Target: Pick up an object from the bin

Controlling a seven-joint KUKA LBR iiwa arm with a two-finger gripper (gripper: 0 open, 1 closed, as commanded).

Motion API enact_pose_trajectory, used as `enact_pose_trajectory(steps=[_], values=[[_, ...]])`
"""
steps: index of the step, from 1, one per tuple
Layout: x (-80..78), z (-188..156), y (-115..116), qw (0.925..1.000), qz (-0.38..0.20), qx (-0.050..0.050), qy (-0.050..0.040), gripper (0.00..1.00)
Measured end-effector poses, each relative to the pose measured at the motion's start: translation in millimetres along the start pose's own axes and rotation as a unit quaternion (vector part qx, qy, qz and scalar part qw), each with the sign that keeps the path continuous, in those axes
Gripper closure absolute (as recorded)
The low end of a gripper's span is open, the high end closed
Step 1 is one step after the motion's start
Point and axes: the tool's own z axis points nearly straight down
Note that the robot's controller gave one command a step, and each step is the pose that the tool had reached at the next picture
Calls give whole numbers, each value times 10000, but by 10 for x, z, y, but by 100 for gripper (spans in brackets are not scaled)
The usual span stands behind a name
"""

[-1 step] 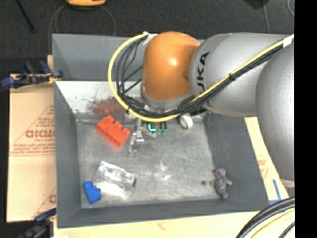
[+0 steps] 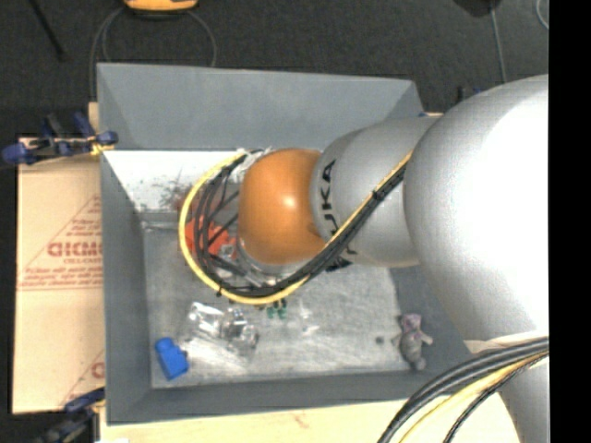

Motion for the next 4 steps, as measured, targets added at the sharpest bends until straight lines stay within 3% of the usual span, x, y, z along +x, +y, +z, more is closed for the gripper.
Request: enact_pose_trajectory(steps=[1,2,3,4], values=[[307,-280,-41,9926,1210,24,48,0],[576,-257,-5,9810,1940,23,24,0],[535,98,178,9660,2585,-12,-35,0],[575,113,103,9187,3950,-12,29,0]])
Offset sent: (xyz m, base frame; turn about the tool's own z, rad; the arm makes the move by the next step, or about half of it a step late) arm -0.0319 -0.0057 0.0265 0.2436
